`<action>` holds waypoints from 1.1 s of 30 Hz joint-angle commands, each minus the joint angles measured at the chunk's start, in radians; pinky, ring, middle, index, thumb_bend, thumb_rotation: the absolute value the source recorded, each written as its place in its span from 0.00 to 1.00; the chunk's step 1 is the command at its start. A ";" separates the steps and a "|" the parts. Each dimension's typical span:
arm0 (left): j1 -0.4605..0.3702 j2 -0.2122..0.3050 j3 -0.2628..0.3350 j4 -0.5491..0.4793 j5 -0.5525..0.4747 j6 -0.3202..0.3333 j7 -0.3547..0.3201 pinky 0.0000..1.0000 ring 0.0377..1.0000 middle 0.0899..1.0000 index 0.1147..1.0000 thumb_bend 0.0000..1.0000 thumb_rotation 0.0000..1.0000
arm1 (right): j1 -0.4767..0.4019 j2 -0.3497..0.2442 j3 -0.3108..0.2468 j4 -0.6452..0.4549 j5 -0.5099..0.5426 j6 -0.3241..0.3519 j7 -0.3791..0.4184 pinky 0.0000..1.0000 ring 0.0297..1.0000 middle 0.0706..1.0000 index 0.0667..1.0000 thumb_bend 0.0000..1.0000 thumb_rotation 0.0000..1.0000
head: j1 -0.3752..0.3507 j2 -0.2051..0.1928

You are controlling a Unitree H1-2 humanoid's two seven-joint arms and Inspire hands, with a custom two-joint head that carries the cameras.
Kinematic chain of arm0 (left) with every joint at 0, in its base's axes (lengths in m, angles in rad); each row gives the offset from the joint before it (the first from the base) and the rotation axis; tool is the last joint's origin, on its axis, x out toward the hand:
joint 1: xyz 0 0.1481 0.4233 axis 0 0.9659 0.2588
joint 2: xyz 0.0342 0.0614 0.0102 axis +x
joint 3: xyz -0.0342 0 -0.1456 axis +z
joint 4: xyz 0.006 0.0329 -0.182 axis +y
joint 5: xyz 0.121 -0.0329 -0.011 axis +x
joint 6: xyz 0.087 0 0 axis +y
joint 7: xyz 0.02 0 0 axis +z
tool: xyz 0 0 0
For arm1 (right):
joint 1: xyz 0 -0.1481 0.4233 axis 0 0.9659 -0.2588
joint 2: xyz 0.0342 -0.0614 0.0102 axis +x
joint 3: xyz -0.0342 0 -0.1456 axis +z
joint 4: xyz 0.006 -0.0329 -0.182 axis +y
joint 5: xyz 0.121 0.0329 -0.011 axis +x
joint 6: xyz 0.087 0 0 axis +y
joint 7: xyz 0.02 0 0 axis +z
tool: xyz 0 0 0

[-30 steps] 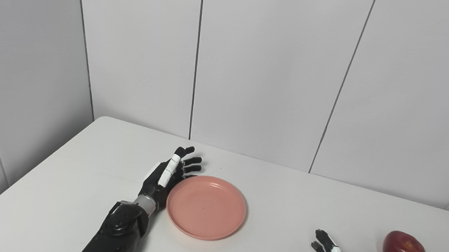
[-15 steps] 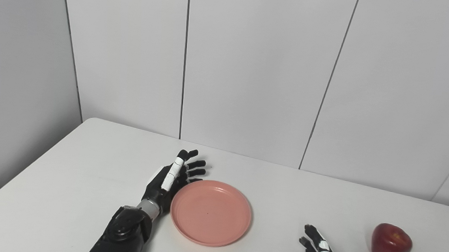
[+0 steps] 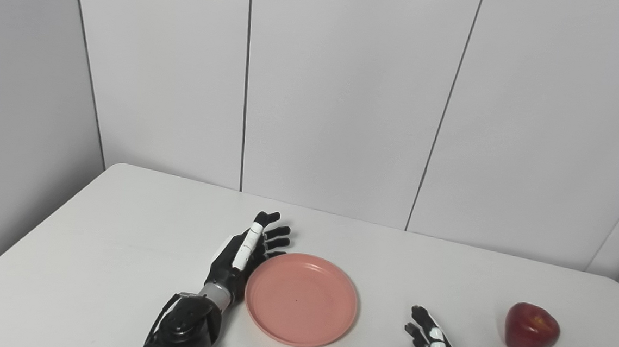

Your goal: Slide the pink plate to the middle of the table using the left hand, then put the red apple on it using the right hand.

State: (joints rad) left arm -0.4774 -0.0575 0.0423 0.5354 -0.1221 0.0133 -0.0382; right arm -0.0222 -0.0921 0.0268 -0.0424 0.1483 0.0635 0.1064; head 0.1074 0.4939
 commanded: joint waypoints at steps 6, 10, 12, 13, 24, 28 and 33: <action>0.002 -0.022 -0.011 -0.022 0.013 0.035 0.023 0.79 0.80 0.77 0.84 0.86 0.89 | 0.001 0.025 0.027 0.001 0.008 0.046 0.020 0.97 0.88 0.90 0.84 0.71 1.00 | 0.000 0.002; 0.006 -0.028 -0.024 -0.037 0.031 0.044 0.043 0.82 0.79 0.76 0.85 0.86 0.90 | 0.002 0.024 0.030 -0.002 0.003 0.047 0.018 0.97 0.88 0.90 0.84 0.71 1.00 | -0.002 0.004; 0.008 -0.032 -0.030 -0.049 0.036 0.054 0.043 0.86 0.80 0.77 0.86 0.86 0.90 | 0.002 0.024 0.031 -0.004 0.002 0.051 0.017 0.97 0.88 0.90 0.84 0.71 1.00 | -0.003 0.004; 0.008 -0.035 -0.032 -0.054 0.037 0.059 0.043 0.87 0.81 0.77 0.86 0.86 0.90 | 0.002 0.024 0.032 -0.003 0.001 0.049 0.016 0.97 0.88 0.90 0.84 0.71 1.00 | -0.004 0.005; 0.008 -0.037 -0.064 -0.075 0.083 0.073 0.040 0.81 0.79 0.77 0.85 0.87 0.91 | 0.000 0.026 0.043 -0.008 -0.007 0.047 0.015 0.97 0.88 0.90 0.84 0.68 1.00 | -0.020 0.011; 0.010 -0.035 -0.064 -0.087 0.073 0.088 0.029 0.83 0.80 0.78 0.85 0.88 0.89 | 0.001 0.032 0.050 -0.015 -0.013 0.052 0.011 0.96 0.87 0.89 0.83 0.66 1.00 | -0.045 0.020; 0.009 -0.027 -0.066 -0.098 0.073 0.096 0.020 0.81 0.80 0.78 0.85 0.87 0.89 | -0.005 0.041 0.061 -0.005 -0.025 0.043 0.006 0.96 0.87 0.89 0.83 0.68 1.00 | -0.078 0.015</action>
State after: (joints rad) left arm -0.4525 -0.0835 -0.0078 0.4522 -0.0519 0.0930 0.0034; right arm -0.0213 -0.0823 0.0496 -0.0475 0.1226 0.0642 0.0885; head 0.0353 0.5108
